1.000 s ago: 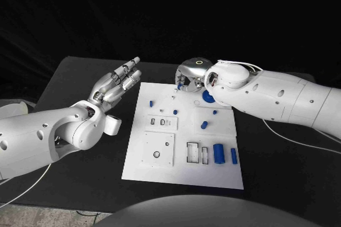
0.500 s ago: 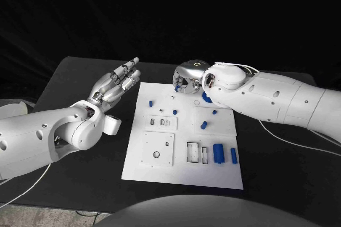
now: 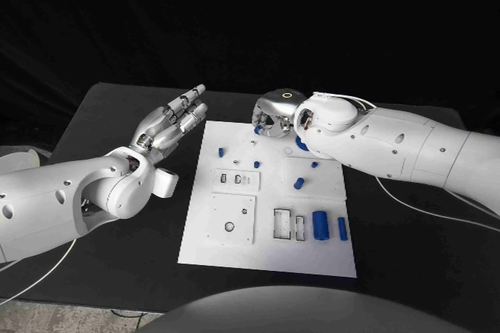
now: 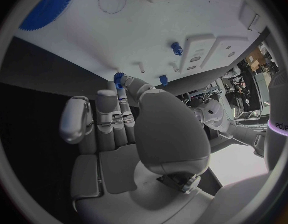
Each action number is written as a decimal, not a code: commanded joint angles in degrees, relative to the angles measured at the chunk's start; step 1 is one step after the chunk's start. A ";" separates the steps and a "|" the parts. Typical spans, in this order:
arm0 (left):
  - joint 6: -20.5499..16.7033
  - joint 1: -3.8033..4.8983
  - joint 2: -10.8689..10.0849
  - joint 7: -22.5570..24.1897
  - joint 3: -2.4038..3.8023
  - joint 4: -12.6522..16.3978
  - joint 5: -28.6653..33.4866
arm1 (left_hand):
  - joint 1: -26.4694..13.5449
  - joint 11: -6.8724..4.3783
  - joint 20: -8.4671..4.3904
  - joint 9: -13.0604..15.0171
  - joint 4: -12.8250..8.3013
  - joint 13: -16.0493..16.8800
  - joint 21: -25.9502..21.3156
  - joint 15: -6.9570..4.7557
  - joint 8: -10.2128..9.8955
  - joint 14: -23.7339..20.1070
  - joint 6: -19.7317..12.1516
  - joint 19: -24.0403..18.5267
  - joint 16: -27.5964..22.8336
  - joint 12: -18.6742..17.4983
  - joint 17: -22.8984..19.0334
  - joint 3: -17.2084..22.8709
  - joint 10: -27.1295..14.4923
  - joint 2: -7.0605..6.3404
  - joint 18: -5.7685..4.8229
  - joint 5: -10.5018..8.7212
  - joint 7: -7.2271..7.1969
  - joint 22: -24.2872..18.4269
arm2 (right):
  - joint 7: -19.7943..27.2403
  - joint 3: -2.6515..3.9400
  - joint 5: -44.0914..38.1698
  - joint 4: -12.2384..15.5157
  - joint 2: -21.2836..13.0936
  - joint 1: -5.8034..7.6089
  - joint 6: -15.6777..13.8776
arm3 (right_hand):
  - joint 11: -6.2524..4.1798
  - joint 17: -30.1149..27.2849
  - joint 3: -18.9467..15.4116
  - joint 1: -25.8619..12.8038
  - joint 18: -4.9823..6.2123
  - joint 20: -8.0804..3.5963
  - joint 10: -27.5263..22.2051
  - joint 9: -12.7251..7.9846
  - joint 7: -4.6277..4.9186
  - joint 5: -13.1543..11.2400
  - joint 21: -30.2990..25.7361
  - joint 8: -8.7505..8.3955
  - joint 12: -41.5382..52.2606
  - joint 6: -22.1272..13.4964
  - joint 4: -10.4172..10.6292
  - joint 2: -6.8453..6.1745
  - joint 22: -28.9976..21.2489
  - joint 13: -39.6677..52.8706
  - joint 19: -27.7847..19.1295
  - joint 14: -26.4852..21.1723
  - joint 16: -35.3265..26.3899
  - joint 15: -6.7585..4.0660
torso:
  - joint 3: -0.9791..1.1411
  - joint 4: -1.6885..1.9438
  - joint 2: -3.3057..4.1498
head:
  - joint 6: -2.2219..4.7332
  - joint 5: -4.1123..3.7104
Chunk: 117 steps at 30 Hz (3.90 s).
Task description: Assemble the parts on the task board
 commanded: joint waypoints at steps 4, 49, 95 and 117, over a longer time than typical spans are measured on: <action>1.52 0.02 0.29 0.15 0.03 -0.06 0.55 | 0.61 0.49 0.53 0.12 -0.14 0.07 0.29 0.47 0.30 -0.12 0.68 0.02 -0.19 0.06 -0.08 0.35 -0.04 0.13 1.02 0.35 0.12 0.07 | -0.07 -0.04 0.01 -0.92 0.72 -0.44 0.18 | 0.17 -0.94 0.57 -0.20 -0.05 0.06 -1.34 -0.23 0.08 0.23 -0.71 -0.86 -0.38 -1.10 -0.08 -0.15 -0.46 -0.03 -0.73 -1.14 -0.88 -0.18 | 0.03 0.13 -0.02 | 0.00 -0.04; 1.74 -0.19 -0.26 2.10 0.02 -0.11 0.33 | 2.89 0.41 0.63 0.37 -0.47 0.33 0.85 0.77 1.05 0.78 3.21 0.74 0.20 0.31 0.24 1.52 0.89 0.02 1.09 2.36 0.02 0.31 | -2.20 -0.11 4.03 16.58 -22.43 2.73 -0.89 | -2.77 -12.39 -5.72 -2.35 2.85 -1.58 -11.08 -5.85 -1.72 -6.22 -19.35 -3.41 38.69 -8.18 2.55 0.11 -13.30 26.86 -10.88 -9.18 -12.47 -1.62 | 0.00 -0.33 0.12 | 0.00 0.34; 2.86 -0.38 0.36 0.52 0.02 -0.79 0.60 | 3.14 0.65 0.75 0.28 -0.43 0.31 0.84 1.01 0.94 0.81 2.65 0.74 0.21 0.27 0.24 1.71 0.81 0.13 1.04 2.52 0.18 0.29 | -7.32 -0.12 -0.61 11.45 -18.84 -1.94 2.86 | -3.18 47.30 -12.18 -6.41 -1.67 -1.39 20.89 -4.23 -1.18 -5.10 3.18 -1.52 85.90 -7.50 4.82 0.91 10.74 86.11 2.48 10.15 29.71 -1.73 | -0.09 -0.35 0.09 | 0.00 -0.18; 3.69 -0.49 0.22 -0.49 0.01 -1.00 0.95 | 3.49 1.02 1.02 0.30 -0.60 0.29 0.89 1.39 0.99 0.86 2.74 0.81 0.22 0.25 0.26 1.91 0.74 0.09 1.01 2.74 0.59 0.31 | -5.73 -0.10 -0.75 12.19 -18.30 -2.21 0.58 | -4.89 47.10 -9.03 -4.92 -1.71 -2.86 20.89 13.26 -3.73 11.31 2.86 12.77 85.90 -3.99 0.10 1.52 11.89 86.11 2.79 10.04 29.34 -3.13 | -0.16 -0.41 0.04 | 0.00 0.18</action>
